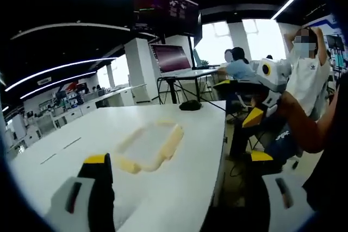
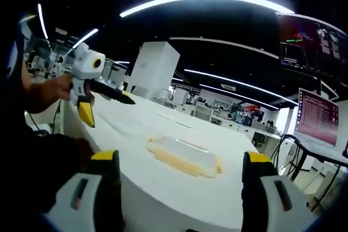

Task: Snap each plastic latch of the storage box into its locked position after aligning the lid with the box until every specified latch is closed and the lid sits flush.

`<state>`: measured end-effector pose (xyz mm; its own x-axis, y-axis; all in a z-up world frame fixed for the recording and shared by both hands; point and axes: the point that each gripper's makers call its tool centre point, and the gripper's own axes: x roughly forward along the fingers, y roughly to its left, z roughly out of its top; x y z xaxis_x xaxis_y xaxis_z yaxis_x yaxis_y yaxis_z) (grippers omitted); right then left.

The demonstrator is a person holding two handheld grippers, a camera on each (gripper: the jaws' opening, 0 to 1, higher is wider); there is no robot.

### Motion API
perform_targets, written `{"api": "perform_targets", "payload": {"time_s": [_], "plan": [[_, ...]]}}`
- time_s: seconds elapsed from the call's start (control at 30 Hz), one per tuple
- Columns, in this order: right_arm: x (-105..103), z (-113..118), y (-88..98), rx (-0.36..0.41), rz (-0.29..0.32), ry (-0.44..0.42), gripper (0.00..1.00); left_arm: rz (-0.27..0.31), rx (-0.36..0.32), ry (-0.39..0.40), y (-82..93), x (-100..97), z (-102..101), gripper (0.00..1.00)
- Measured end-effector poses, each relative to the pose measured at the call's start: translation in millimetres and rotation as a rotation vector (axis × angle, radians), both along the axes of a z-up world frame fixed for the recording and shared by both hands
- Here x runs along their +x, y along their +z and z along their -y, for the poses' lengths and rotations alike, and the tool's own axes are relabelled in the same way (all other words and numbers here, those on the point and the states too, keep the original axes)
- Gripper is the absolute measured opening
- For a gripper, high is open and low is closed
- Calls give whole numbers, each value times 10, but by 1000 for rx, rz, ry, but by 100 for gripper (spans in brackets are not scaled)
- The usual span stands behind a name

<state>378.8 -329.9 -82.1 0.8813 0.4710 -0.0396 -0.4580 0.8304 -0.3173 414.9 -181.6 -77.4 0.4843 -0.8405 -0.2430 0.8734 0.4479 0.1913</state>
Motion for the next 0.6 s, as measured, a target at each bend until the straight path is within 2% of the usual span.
{"api": "perform_targets", "payload": {"time_s": [0.1, 0.2, 0.43, 0.6], "plan": [[26, -9, 34, -24, 4, -2, 92, 21, 16, 21, 55, 89, -52, 97], [40, -35, 40, -47, 6, 0, 90, 30, 30, 29, 100, 162, -83, 99], [90, -28, 94, -79, 5, 2, 89, 41, 68, 16, 107, 219, -62, 100], [113, 26, 204, -104, 20, -5, 88, 33, 102, 0, 81, 216, -59, 100]]}}
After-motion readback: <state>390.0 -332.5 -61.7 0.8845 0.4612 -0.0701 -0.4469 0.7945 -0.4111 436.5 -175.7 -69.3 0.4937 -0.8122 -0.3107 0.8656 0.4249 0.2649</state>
